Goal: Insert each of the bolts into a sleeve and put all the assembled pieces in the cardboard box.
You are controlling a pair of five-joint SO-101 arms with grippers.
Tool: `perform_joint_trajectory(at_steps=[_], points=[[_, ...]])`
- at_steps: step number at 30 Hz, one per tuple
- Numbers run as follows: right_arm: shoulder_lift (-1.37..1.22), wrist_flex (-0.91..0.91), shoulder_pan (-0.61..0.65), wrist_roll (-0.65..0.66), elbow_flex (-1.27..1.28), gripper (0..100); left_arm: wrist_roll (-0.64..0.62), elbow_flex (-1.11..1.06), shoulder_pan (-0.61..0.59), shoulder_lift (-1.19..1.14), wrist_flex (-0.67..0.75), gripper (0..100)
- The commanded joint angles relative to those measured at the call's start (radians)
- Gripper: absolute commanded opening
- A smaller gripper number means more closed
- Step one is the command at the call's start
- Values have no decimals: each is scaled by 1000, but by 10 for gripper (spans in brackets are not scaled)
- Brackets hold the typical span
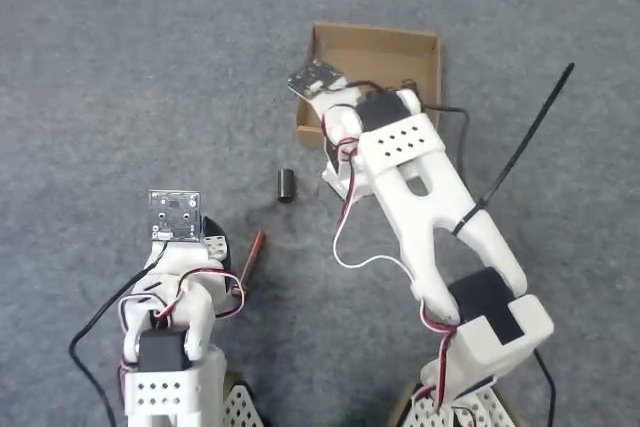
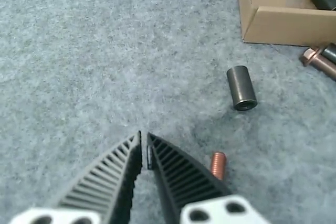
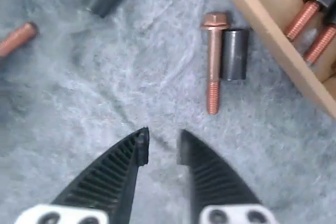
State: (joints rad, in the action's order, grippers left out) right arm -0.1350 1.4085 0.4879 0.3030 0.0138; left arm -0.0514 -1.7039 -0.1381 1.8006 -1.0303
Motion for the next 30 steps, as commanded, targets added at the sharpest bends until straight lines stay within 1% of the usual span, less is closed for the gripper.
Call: perform_joint_trajectory(at_steps=[1,5,9,16,24,30], points=[[74,-85,-39,29,38,184,11,18,-5,2,5,12],[53,-188,-71,31,55,165,11,18,-5,2,5,12],[-51,-248,-104,31,25,151,11,18,-5,2,5,12],[-237,-249,-124,31,-126,151,11,18,-5,2,8,12],[-381,-257,-124,31,-285,151,11,18,-5,3,8,12],[-490,-254,-154,31,-384,151,11,18,-5,5,8,12]])
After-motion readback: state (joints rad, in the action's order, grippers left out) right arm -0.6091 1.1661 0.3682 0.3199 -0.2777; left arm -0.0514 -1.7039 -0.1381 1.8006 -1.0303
